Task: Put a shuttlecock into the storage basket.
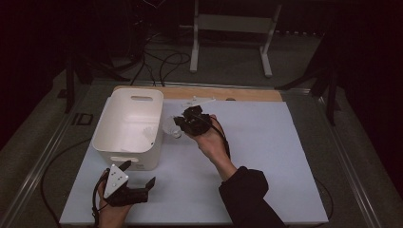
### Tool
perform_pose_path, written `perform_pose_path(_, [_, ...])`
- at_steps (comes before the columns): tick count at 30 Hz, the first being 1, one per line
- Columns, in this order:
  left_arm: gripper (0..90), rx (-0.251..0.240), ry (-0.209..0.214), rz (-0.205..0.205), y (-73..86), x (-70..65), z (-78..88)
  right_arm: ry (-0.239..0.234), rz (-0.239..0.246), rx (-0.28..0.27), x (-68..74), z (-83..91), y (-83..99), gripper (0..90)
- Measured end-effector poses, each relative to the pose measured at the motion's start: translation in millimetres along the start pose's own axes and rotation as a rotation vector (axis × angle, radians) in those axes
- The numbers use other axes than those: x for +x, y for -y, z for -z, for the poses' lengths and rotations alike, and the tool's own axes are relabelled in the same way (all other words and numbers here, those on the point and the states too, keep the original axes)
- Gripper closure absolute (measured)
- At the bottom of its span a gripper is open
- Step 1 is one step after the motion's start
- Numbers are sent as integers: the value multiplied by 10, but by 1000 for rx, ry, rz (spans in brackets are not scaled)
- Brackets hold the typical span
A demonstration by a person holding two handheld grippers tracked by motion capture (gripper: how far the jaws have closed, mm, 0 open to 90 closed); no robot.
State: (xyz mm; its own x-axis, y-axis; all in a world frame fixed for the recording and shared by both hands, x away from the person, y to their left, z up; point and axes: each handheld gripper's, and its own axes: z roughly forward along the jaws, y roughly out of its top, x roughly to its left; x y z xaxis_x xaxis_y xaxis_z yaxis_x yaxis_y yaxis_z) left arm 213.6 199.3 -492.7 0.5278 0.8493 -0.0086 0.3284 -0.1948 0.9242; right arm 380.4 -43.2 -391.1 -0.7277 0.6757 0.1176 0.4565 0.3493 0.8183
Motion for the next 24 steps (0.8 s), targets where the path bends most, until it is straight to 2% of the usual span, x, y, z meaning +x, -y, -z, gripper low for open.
perform_pose_path(24, [1, 0, 0, -1, 1, 0, -2, 14, -12, -37, -20, 21, -44, 888])
